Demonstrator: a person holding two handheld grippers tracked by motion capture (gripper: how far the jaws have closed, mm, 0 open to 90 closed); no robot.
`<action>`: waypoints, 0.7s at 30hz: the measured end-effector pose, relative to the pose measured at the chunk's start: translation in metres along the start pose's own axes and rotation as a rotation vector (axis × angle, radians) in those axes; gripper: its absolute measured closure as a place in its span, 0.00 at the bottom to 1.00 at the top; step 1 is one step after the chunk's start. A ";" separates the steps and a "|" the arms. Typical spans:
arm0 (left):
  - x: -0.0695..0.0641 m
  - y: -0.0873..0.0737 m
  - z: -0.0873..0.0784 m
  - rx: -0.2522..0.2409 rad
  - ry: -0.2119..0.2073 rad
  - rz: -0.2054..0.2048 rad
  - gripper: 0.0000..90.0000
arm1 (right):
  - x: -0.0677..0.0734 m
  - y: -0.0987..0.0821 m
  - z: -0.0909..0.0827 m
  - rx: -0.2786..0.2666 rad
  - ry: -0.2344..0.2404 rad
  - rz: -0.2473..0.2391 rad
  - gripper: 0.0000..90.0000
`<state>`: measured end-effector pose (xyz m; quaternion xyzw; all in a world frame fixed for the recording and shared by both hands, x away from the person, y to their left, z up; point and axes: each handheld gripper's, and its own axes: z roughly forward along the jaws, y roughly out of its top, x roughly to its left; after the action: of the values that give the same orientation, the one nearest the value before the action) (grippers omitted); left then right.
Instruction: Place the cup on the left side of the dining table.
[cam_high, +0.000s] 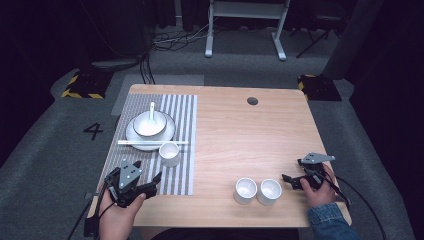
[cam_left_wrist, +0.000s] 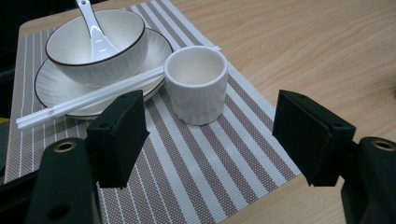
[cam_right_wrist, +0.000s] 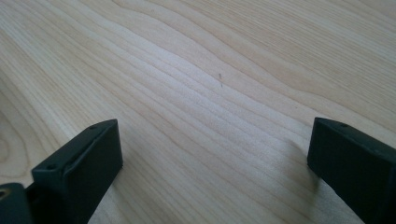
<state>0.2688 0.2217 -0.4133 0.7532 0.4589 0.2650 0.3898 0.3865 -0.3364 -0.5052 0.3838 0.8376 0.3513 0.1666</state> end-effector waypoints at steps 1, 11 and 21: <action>0.001 -0.001 -0.001 0.002 0.001 0.002 0.29 | 0.000 0.000 0.000 0.000 0.000 0.000 0.04; 0.011 -0.019 -0.002 0.060 0.003 -0.005 0.28 | 0.000 0.000 0.000 0.000 0.000 0.000 0.04; 0.020 -0.030 0.003 0.093 -0.001 -0.013 0.28 | 0.000 0.000 0.000 0.000 0.000 0.001 0.04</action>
<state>0.2654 0.2468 -0.4388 0.7675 0.4755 0.2405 0.3562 0.3865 -0.3364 -0.5052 0.3840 0.8375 0.3513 0.1663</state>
